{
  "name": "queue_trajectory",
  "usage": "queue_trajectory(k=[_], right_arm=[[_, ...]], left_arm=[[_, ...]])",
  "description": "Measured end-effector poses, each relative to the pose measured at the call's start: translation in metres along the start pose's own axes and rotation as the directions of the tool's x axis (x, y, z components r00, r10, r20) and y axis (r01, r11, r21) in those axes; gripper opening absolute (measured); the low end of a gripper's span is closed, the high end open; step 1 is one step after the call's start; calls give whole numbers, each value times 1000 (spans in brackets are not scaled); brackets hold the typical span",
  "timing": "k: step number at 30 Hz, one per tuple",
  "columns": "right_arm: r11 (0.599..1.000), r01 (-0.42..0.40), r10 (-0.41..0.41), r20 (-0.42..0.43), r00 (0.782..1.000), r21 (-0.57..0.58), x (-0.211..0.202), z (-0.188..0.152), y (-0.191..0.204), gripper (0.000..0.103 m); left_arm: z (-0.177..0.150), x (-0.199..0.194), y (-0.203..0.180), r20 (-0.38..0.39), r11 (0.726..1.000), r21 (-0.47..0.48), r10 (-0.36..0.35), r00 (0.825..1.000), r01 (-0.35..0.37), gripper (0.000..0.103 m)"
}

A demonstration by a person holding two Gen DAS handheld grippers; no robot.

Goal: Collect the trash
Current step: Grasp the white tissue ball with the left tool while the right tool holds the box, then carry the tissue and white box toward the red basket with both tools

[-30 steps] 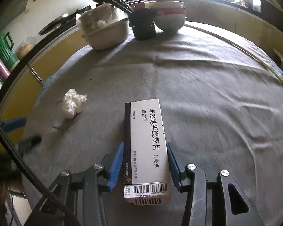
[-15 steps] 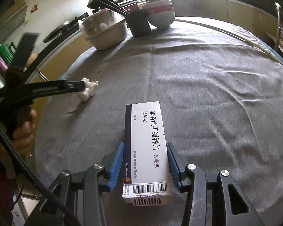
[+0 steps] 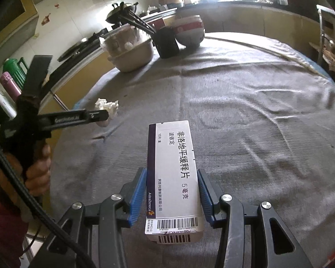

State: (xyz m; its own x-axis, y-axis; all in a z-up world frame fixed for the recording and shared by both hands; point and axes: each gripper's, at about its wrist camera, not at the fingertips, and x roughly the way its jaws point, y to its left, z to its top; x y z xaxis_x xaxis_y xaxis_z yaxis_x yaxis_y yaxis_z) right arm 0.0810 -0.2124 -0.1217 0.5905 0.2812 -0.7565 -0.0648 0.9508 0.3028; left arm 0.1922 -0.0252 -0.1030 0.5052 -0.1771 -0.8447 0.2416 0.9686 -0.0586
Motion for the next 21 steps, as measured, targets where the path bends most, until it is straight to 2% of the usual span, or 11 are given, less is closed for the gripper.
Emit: queue_trajectory(k=[7, 12, 21], right_arm=[[999, 11, -13, 60, 998, 37, -35, -10, -10, 48], [998, 25, -32, 107, 994, 61, -67, -21, -22, 48], [995, 30, -45, 165, 985, 91, -105, -35, -34, 48]], left_arm=[[-21, -42, -46, 78, 993, 107, 39, 996, -47, 27], [-34, -68, -79, 148, 980, 172, 70, 987, -96, 27], [-51, -93, -111, 196, 965, 233, 77, 978, -123, 27]])
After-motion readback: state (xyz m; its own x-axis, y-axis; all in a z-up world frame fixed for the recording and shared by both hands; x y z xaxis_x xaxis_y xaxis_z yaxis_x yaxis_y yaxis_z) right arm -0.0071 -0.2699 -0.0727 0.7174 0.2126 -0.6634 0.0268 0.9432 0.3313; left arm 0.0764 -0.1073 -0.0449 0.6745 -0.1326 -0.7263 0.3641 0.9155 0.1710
